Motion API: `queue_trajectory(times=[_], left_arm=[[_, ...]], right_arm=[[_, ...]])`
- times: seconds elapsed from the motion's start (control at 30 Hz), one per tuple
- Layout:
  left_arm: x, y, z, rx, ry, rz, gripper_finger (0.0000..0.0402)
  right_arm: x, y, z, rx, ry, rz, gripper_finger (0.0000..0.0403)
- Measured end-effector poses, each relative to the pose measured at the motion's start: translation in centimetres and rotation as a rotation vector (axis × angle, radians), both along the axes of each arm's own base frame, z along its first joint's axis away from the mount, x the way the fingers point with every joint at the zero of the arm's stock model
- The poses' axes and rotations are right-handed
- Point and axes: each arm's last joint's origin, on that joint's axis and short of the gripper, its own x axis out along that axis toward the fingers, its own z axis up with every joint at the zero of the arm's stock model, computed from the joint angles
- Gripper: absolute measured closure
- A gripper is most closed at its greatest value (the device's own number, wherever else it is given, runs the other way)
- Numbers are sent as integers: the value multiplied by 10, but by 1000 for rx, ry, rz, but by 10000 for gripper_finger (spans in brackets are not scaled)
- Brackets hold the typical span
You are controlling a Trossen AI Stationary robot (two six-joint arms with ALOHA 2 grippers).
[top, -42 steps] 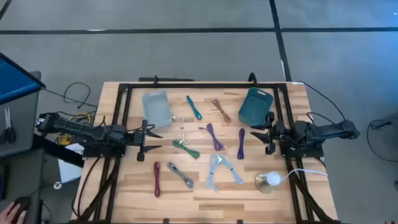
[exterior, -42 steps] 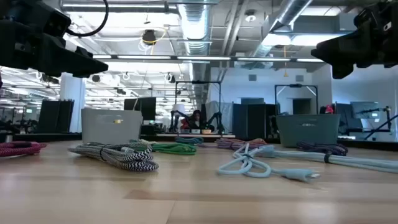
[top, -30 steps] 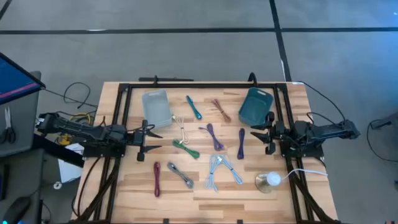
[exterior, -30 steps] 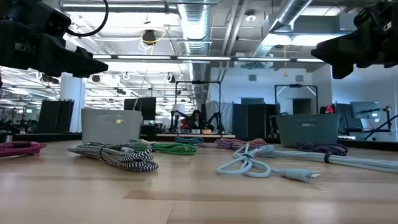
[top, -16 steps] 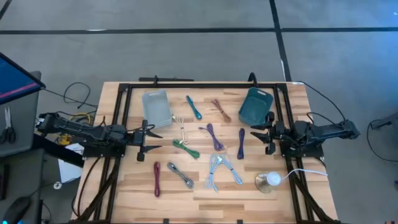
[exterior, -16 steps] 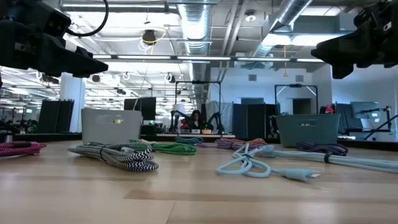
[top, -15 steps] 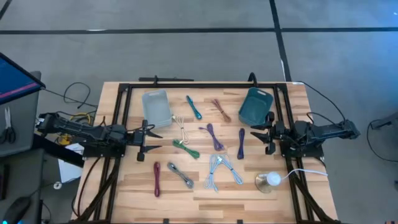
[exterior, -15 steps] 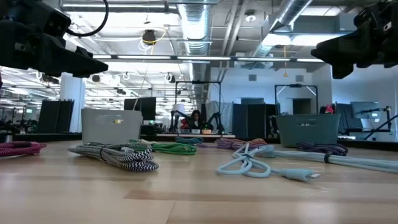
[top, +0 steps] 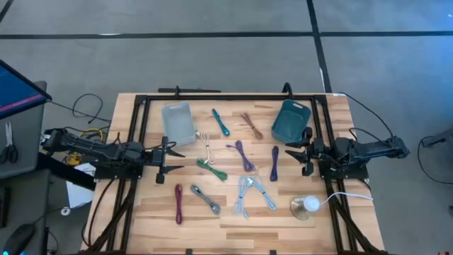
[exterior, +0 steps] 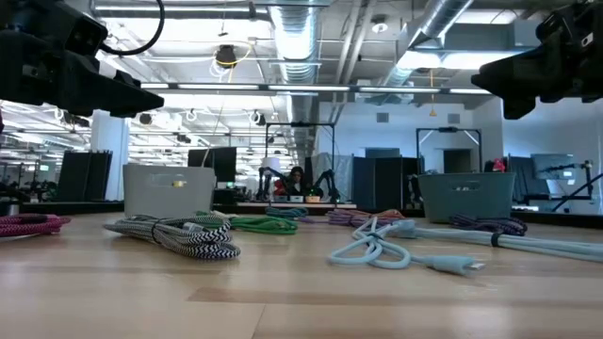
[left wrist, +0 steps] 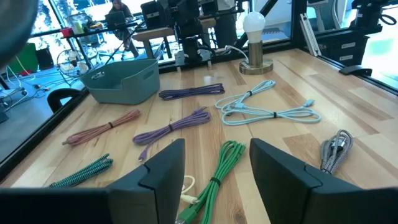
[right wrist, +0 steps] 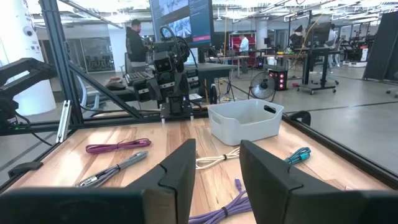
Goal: Pick & Place USB Port
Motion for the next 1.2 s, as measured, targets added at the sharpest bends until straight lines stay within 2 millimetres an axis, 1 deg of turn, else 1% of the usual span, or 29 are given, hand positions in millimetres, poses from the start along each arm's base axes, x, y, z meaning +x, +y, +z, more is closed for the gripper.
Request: queue_trajectory(times=[0.47,0.67,1.2], left_arm=[[0,0,0,0,0,0,220],[0,0,0,0,-1,0,220],[0,0,0,0,-1,0,220]], right_arm=[[0,0,0,1,0,0,285],[-1,0,6,-27,-17,-4,285],[-1,0,7,-30,-16,-4,285]])
